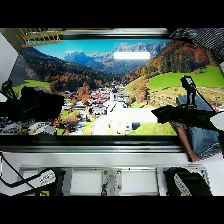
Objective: Fold the clothes and pants, and hang the long-sleeved shirts on hangers.
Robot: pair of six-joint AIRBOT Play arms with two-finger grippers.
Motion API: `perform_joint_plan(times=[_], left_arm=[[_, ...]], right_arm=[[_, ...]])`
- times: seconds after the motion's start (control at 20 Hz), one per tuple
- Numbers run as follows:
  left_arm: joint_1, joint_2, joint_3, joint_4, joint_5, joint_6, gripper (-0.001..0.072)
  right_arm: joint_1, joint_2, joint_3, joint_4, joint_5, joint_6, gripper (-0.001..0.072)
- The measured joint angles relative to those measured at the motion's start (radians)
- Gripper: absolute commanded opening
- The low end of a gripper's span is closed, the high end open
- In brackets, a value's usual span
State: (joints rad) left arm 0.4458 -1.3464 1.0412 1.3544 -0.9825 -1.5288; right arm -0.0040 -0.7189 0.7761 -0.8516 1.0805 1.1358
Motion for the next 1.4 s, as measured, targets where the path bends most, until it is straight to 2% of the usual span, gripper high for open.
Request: perform_joint_plan(times=[0.05,0.15,0.2,0.45,0.7,0.85,0.9,0.95,1.0,1.15,1.4], left_arm=[[-0.011,-0.024,0.001,-0.013,0.01,0.0,0.0664],[-0.042,-0.058,0.002,-0.029,0.034,-0.01,0.0142],[-0.058,-0.068,0.003,-0.037,0.044,-0.016,0.0006],[-0.19,-0.03,0.005,-0.137,0.082,-0.022,0.0006],[-0.554,0.132,0.005,-0.28,0.078,0.018,0.0005],[-0.811,0.182,0.005,-0.309,0.138,0.024,0.0006],[-0.887,0.185,0.005,-0.313,0.175,0.026,0.0068],[-0.945,0.183,0.005,-0.316,0.212,0.027,0.0394],[-0.989,0.177,0.008,-0.32,0.248,0.027,0.0629],[-0.997,0.16,0.016,-0.324,0.272,0.0,0.0614],[-0.75,0.151,-0.075,-0.324,0.143,-0.035,0.0614]], right_arm=[[0.0,0.0,0.0,0.0,0.0,0.0,0.0017],[0.0,0.0,0.0,0.0,0.0,0.0,0.0017],[0.0,0.0,0.0,0.0,0.0,0.0,0.0017],[0.0,0.0,0.0,0.0,0.0,0.0,0.0017],[0.0,0.0,0.0,0.005,-0.014,0.0,0.0016],[0.0,0.0,0.0,0.022,-0.038,0.0,0.0017],[0.0,0.0,0.0,0.027,-0.041,0.0,0.0016],[0.0,0.0,0.0,0.031,-0.046,0.0,0.0016],[0.0,0.0,0.0,0.034,-0.048,0.0,0.0016],[0.0,0.0,0.0,0.037,-0.057,0.0,0.0016],[0.0,0.0,0.0,0.041,-0.061,0.0,0.0016]])
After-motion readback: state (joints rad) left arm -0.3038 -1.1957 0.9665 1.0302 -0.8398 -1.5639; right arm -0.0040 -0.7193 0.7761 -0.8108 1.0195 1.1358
